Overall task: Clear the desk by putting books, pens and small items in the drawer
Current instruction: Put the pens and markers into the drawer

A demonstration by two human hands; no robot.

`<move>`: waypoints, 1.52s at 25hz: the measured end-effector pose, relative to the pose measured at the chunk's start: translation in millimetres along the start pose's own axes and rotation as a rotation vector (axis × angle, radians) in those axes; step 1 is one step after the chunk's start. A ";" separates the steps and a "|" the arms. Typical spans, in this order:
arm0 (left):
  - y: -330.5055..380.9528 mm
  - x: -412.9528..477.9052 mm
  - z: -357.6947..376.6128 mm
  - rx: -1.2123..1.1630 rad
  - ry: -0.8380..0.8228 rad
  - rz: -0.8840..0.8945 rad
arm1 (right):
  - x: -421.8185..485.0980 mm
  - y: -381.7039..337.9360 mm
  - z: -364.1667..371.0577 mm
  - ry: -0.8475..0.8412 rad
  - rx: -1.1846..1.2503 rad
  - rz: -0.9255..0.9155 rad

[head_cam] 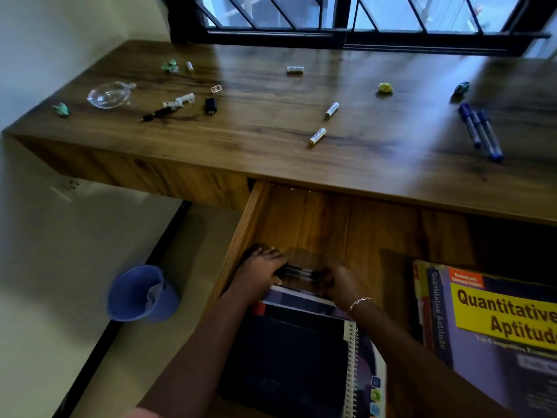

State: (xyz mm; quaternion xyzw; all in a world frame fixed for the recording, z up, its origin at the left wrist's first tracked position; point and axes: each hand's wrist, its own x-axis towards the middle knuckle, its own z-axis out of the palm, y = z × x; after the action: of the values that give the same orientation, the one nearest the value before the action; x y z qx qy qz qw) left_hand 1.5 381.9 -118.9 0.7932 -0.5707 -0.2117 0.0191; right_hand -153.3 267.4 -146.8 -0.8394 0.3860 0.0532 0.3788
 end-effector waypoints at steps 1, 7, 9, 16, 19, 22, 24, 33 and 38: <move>-0.4 0.6 -2.3 0.036 -0.014 0.011 | 1.3 -1.8 0.6 -0.009 -0.060 -0.028; 4.7 4.8 -13.0 0.160 -0.014 0.051 | 1.7 -14.4 -6.3 -0.002 -0.204 -0.090; 4.0 5.5 -12.0 0.120 0.001 0.032 | 2.8 -16.3 -10.1 -0.003 -0.207 -0.084; 7.9 7.2 -6.3 0.110 0.081 0.006 | 0.3 -12.7 -17.1 0.054 -0.259 -0.110; 20.4 13.3 -8.7 0.201 0.224 0.098 | -5.9 -6.4 -26.0 0.283 -0.367 -0.211; 40.2 26.1 -16.2 0.278 0.338 0.142 | -6.3 0.4 -40.0 0.443 -0.523 -0.321; 56.2 37.3 -20.5 0.306 0.361 0.123 | -6.4 6.1 -51.4 0.470 -0.594 -0.319; 142.7 112.1 -71.5 0.254 0.371 0.274 | 0.6 58.0 -158.3 0.651 -0.489 -0.094; 161.5 163.8 -98.8 0.153 0.309 0.214 | 17.7 80.6 -238.7 0.718 -0.345 0.060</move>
State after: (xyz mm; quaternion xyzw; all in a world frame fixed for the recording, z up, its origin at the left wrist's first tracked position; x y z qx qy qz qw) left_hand -65.6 155.2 -36.5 0.7503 -0.6563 -0.0405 0.0686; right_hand -245.0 61.6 -32.7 -0.8444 0.5035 -0.1686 0.0713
